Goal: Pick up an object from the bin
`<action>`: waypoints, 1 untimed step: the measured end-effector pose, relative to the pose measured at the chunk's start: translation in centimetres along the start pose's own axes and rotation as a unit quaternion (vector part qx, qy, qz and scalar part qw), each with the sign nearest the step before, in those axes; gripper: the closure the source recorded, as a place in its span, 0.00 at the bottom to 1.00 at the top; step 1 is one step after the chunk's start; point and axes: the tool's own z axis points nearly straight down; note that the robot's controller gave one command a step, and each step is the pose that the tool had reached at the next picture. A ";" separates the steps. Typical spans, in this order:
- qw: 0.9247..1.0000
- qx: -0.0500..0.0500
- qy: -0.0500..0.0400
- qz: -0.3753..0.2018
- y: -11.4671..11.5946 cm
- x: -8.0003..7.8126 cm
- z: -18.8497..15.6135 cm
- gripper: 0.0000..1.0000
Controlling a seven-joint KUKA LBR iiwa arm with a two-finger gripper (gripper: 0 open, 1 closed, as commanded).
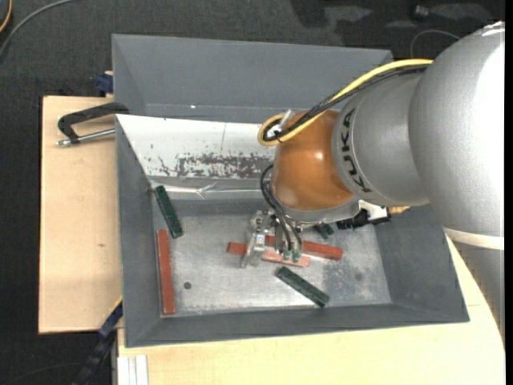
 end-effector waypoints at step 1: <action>1.000 0.000 -0.001 0.000 0.2 -0.1 -1.4 1.00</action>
Offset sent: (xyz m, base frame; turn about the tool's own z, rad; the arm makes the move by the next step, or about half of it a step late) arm 0.0001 0.0001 0.0124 0.0000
